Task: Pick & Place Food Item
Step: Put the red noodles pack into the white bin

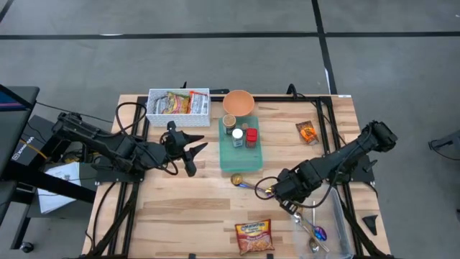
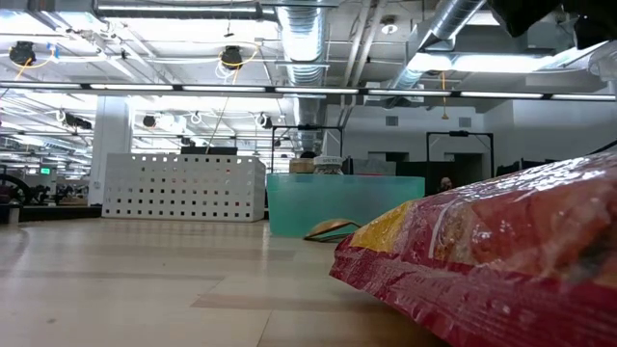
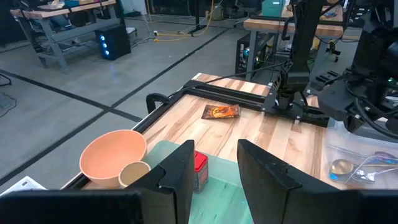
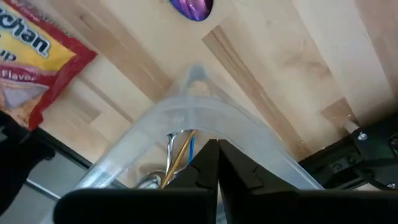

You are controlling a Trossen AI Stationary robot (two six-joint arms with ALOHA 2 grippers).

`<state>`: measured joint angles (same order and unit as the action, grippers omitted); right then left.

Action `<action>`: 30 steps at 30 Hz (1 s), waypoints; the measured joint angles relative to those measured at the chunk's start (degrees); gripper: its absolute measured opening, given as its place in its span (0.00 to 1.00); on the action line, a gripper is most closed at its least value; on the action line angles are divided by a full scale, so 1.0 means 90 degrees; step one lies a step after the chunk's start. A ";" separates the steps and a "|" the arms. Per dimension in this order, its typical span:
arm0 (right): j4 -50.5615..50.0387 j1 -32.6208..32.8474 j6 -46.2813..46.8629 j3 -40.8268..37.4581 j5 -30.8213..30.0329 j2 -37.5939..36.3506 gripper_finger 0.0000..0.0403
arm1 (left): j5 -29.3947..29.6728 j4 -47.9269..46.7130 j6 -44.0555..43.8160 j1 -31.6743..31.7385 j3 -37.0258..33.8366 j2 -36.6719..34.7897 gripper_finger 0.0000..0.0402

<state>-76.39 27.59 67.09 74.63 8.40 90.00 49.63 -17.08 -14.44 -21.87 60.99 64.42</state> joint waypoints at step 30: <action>0.1383 0.1312 0.2462 -0.0002 -0.3432 -0.2667 0.15 | -0.2870 -0.0119 -0.0615 -0.0276 0.0000 0.0041 0.28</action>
<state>-63.94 39.40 89.25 74.61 -22.49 66.00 23.80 -18.15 -19.97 -24.35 60.99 64.79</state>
